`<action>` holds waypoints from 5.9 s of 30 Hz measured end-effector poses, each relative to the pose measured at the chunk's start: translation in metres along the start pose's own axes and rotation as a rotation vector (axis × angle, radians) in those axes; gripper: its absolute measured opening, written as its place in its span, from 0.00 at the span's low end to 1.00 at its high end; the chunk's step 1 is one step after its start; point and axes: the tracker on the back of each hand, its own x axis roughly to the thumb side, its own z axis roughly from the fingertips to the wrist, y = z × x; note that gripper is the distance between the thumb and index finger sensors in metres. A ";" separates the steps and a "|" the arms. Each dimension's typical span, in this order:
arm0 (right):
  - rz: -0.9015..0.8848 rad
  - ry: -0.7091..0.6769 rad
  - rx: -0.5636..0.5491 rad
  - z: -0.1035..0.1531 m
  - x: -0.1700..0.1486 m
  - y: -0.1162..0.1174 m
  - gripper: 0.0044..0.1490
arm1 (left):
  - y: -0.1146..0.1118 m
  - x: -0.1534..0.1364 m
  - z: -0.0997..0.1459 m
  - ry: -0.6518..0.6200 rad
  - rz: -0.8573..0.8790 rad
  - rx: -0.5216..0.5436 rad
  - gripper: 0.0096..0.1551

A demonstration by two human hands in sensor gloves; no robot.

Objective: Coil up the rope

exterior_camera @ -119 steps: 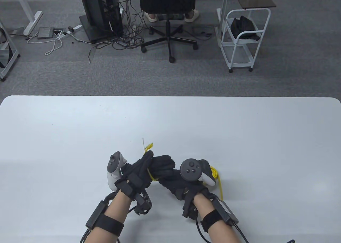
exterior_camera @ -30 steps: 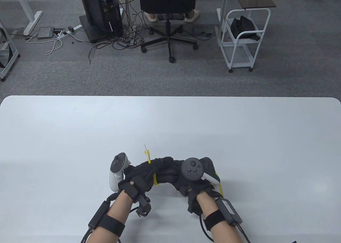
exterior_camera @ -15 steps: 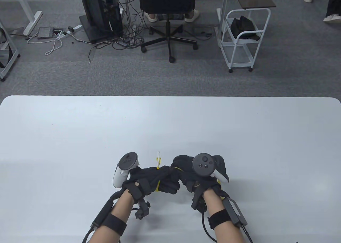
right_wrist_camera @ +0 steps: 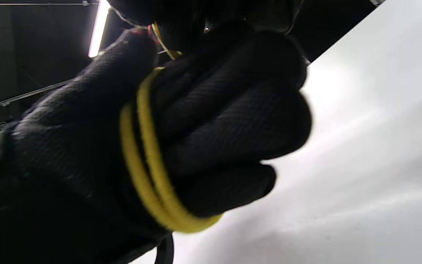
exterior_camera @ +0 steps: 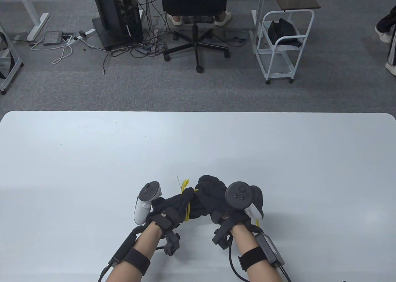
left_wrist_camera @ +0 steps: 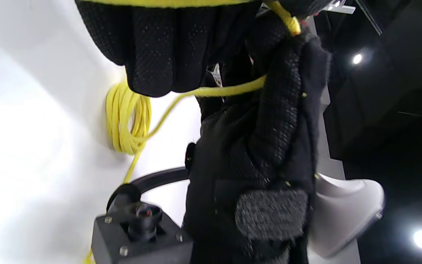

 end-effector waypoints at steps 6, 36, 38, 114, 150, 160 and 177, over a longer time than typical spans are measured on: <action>0.125 -0.059 0.051 0.000 0.011 0.015 0.27 | 0.007 0.003 0.006 -0.036 0.006 0.159 0.39; 0.420 -0.027 0.204 0.000 0.016 0.043 0.26 | 0.015 0.028 0.020 -0.258 -0.054 0.328 0.34; 0.426 -0.020 0.226 0.000 0.014 0.045 0.26 | 0.015 0.027 0.020 -0.287 0.029 0.296 0.34; 0.364 -0.052 0.182 -0.001 0.009 0.041 0.26 | 0.018 0.030 0.024 -0.338 0.187 0.266 0.34; 0.511 0.070 -0.007 0.002 -0.008 0.001 0.27 | -0.002 0.025 0.003 -0.035 -0.166 -0.186 0.36; 0.442 0.077 -0.192 0.007 -0.002 -0.015 0.26 | -0.001 0.022 0.003 0.051 -0.406 -0.100 0.38; 0.339 -0.161 -0.059 0.003 0.034 0.018 0.27 | 0.018 0.025 0.017 -0.200 -0.021 0.228 0.39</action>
